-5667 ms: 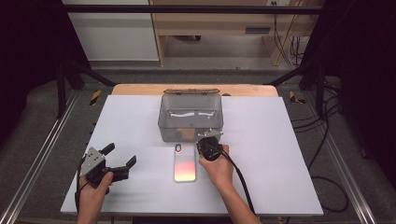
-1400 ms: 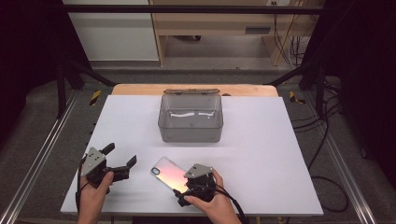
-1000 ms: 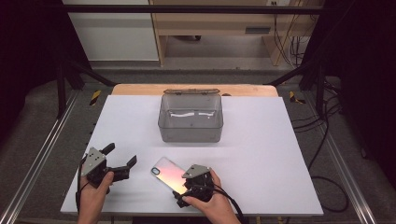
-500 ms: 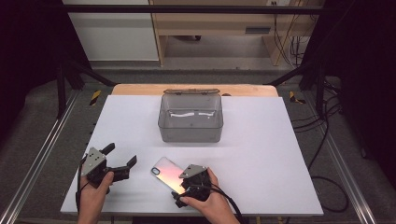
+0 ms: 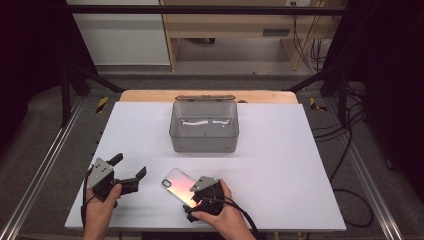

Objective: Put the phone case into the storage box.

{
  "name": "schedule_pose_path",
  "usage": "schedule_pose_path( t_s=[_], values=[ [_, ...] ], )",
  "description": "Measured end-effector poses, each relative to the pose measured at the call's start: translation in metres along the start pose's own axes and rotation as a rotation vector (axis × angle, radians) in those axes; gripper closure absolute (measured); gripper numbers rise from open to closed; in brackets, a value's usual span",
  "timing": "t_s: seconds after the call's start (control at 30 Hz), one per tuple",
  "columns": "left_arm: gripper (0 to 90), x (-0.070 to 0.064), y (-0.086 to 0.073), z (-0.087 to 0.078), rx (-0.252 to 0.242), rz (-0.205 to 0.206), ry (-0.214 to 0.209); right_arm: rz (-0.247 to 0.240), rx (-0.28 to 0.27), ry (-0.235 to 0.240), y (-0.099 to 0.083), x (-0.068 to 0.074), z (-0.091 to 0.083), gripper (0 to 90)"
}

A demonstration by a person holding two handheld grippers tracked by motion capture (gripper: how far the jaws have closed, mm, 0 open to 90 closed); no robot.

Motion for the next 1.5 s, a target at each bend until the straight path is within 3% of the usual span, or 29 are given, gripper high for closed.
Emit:
schedule_pose_path(
  t_s=[0.27, 0.5, 0.83, 1.1, 1.13, 1.17, 1.4, 1.5],
  values=[
    [2.0, -0.001, 0.0, 0.0, 0.002, 0.003, -0.002, -0.01, 0.0, -0.004, 0.0, -0.002, -0.002, 17.0],
    [2.0, -0.003, 0.001, -0.001, 0.001, 0.005, -0.006, -0.009, 0.024, 0.002, 0.002, -0.003, -0.002, 17.8],
    [2.0, -0.005, 0.003, -0.002, -0.008, -0.011, -0.018, 0.009, -0.006, 0.011, 0.003, -0.012, -0.008, 18.0],
    [2.0, -0.023, 0.014, -0.006, -0.022, -0.006, -0.056, 0.027, -0.132, 0.008, 0.014, -0.022, -0.031, 17.9],
    [2.1, -0.026, 0.017, -0.007, -0.028, -0.015, -0.068, 0.038, -0.168, -0.002, 0.017, -0.03, -0.041, 17.9],
    [2.1, -0.03, 0.021, -0.008, -0.035, -0.02, -0.083, 0.038, -0.168, -0.002, 0.017, -0.03, -0.041, 17.9],
    [1.9, -0.055, 0.042, -0.004, -0.046, -0.01, -0.137, 0.072, -0.318, -0.051, 0.035, -0.059, -0.077, 17.8],
    [2.0, -0.062, 0.049, 0.003, -0.046, -0.007, -0.147, 0.072, -0.337, -0.06, 0.039, -0.063, -0.081, 17.8]
  ],
)
Point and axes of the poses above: each handheld gripper's, and its own axes: z roughly forward along the jaws, y roughly out of its top, x roughly to its left, the point moved 6 cm from there along z, roughly forward along the jaws, and after that the axes turned 2 degrees about x, right-handed, at the moved point
